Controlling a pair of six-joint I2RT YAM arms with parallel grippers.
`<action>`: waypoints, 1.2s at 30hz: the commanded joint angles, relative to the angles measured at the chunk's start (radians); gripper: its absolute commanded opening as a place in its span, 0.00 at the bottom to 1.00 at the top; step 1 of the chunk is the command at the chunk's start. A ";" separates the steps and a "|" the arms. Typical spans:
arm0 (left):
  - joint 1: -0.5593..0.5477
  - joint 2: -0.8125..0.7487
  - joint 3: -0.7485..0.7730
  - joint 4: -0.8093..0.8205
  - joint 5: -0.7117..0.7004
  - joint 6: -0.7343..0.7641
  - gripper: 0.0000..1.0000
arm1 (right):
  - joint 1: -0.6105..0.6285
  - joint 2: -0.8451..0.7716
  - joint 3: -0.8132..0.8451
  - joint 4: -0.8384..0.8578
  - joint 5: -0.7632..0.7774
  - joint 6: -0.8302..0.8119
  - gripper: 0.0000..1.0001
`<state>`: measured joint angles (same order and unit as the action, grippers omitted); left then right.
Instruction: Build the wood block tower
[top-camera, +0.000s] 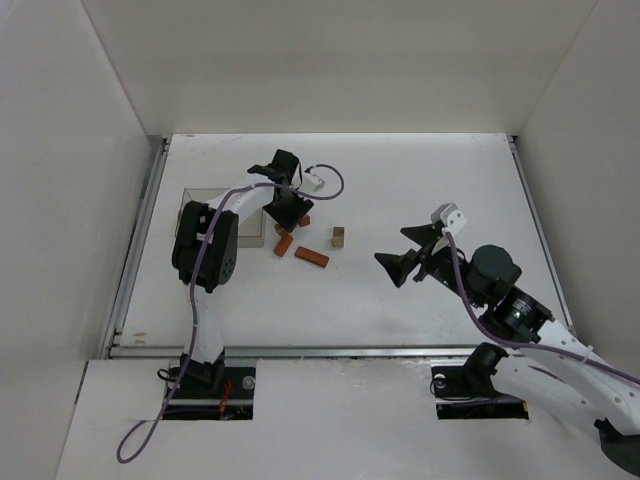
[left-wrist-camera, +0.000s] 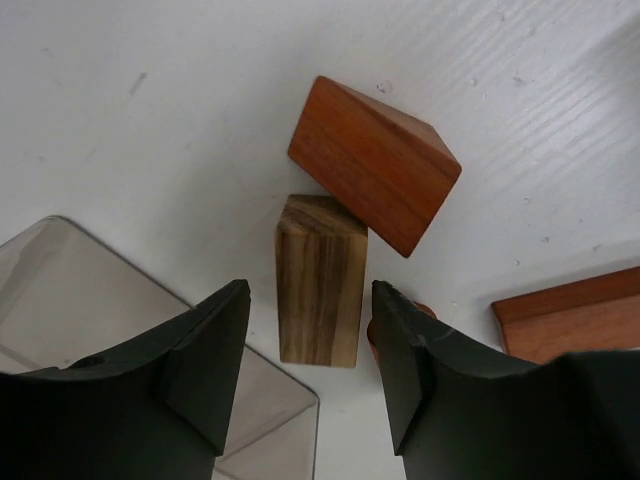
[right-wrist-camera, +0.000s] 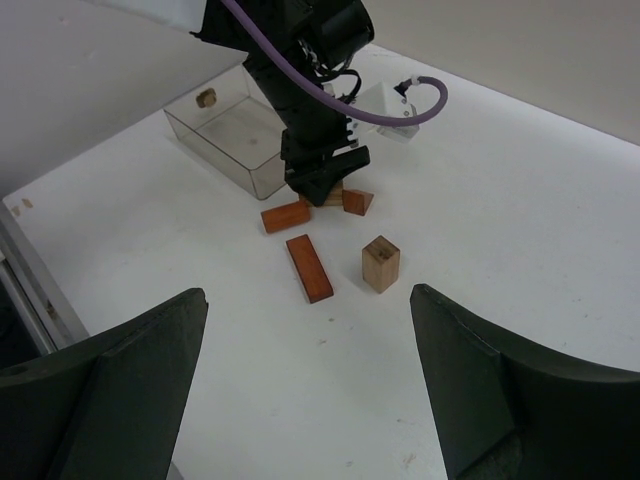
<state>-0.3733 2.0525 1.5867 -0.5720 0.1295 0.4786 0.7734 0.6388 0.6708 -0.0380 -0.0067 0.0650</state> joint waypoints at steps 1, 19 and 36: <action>0.002 0.006 0.006 -0.025 0.018 0.008 0.48 | -0.002 0.009 0.023 0.029 0.014 0.019 0.88; 0.057 -0.063 0.143 -0.062 0.018 -0.026 0.00 | -0.002 0.065 0.165 -0.002 0.223 0.185 1.00; -0.046 -0.615 -0.114 0.167 0.514 0.084 0.00 | -0.126 0.532 0.865 -0.462 0.123 0.467 0.92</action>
<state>-0.4171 1.4078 1.4776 -0.4316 0.4889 0.5705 0.6598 1.1610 1.4944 -0.4198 0.1455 0.4656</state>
